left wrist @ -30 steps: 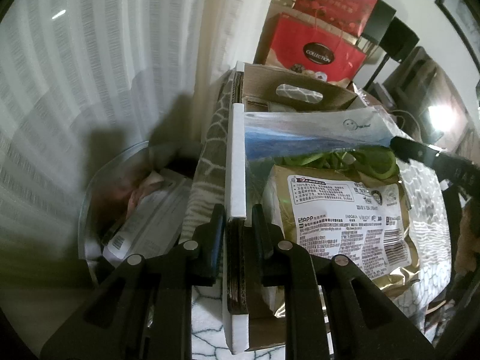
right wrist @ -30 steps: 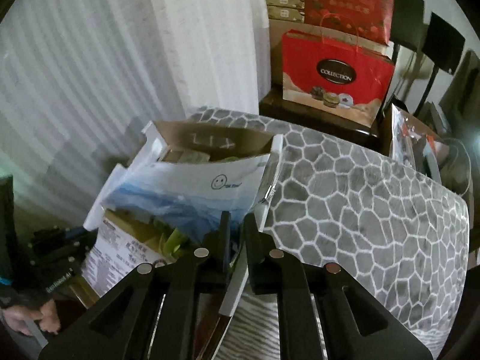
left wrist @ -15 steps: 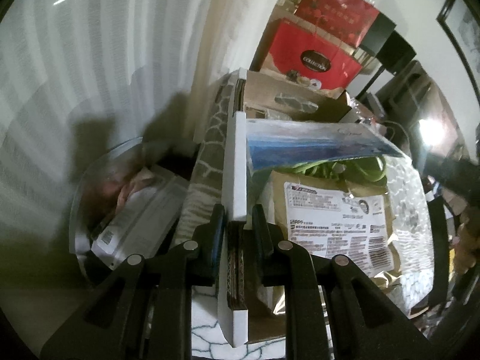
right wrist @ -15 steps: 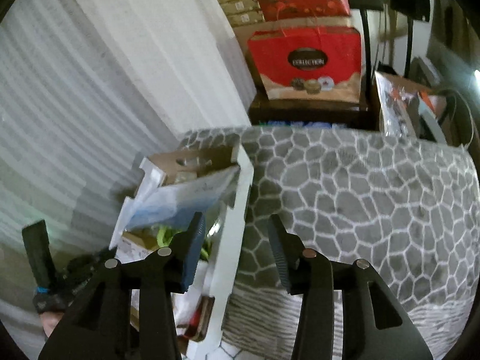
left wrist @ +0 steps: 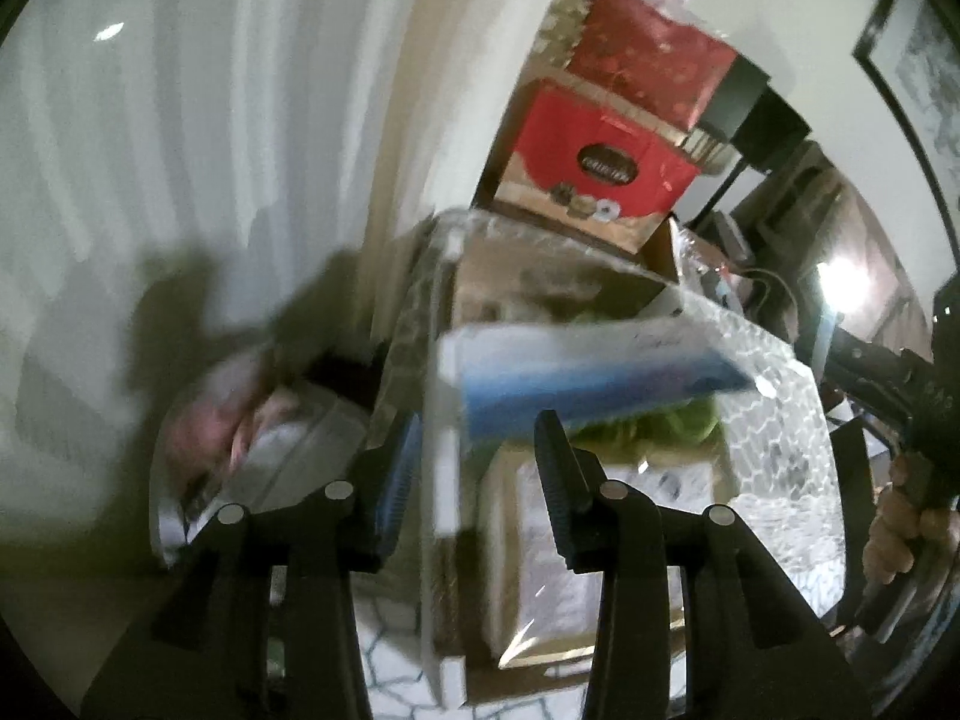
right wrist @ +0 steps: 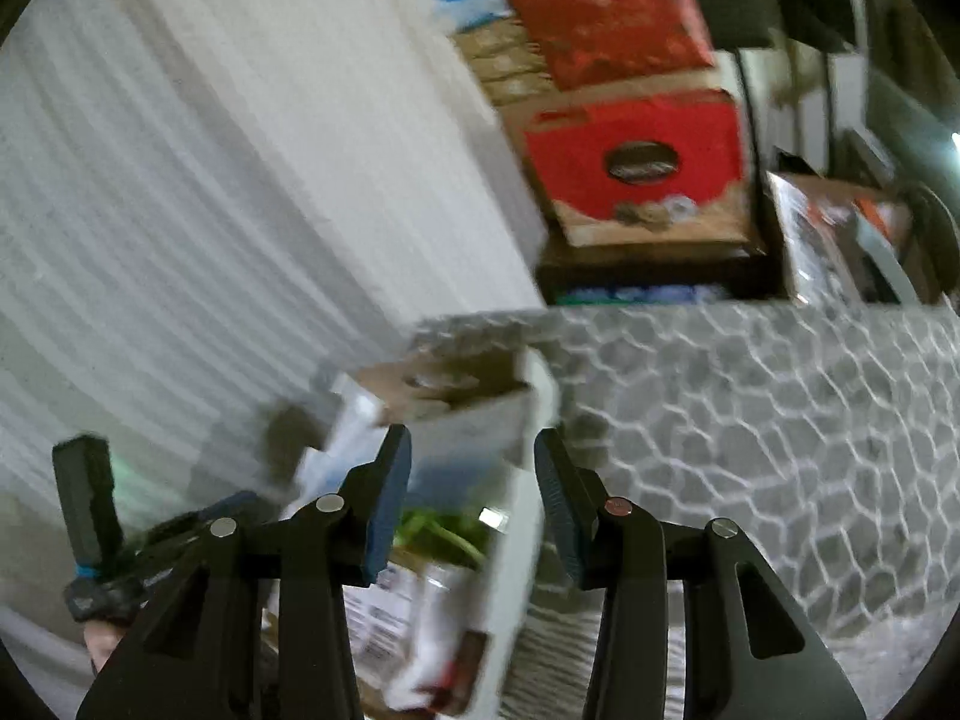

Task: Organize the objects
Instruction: 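Carry the mask packet over the tray and lower it inside, then push the mask packet down into the tray with the right tool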

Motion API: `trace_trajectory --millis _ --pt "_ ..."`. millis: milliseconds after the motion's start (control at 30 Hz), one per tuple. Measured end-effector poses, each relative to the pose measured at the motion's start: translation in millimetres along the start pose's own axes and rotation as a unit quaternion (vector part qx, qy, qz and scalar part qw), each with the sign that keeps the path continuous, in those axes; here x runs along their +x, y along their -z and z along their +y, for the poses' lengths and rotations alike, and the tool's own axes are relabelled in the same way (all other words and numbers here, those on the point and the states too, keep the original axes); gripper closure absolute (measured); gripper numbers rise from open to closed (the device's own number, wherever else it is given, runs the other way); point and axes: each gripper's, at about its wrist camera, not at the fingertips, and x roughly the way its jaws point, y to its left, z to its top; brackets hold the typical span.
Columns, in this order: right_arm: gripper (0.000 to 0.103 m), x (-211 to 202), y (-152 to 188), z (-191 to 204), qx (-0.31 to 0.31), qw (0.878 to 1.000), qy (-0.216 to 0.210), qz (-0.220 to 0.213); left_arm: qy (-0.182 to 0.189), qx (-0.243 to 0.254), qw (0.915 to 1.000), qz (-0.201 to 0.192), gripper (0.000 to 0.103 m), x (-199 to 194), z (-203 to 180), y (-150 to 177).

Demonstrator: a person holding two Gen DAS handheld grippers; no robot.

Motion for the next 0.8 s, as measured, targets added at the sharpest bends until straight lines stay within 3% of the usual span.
trace_trajectory --millis 167,300,433,567,733,800 --pt "0.084 40 2 32 -0.056 0.997 0.008 0.047 0.016 0.026 0.9994 0.015 0.067 14 -23 -20" --pt "0.089 72 22 39 -0.069 0.992 0.02 0.103 0.027 0.042 0.9979 0.04 0.07 32 -37 -26" --pt "0.09 94 43 39 -0.082 0.987 0.033 0.131 0.006 0.074 0.9955 0.06 0.074 51 -48 -23" --pt "0.095 105 49 34 -0.086 0.987 0.043 0.132 -0.042 0.1 0.9908 0.081 0.078 72 -50 -17" --pt "0.096 113 51 47 -0.133 0.978 0.078 0.143 -0.071 0.104 0.988 0.089 0.079 88 -46 -10" --pt "0.093 111 49 46 -0.13 0.977 0.072 0.151 -0.074 0.101 0.9882 0.088 0.079 86 -46 -9"
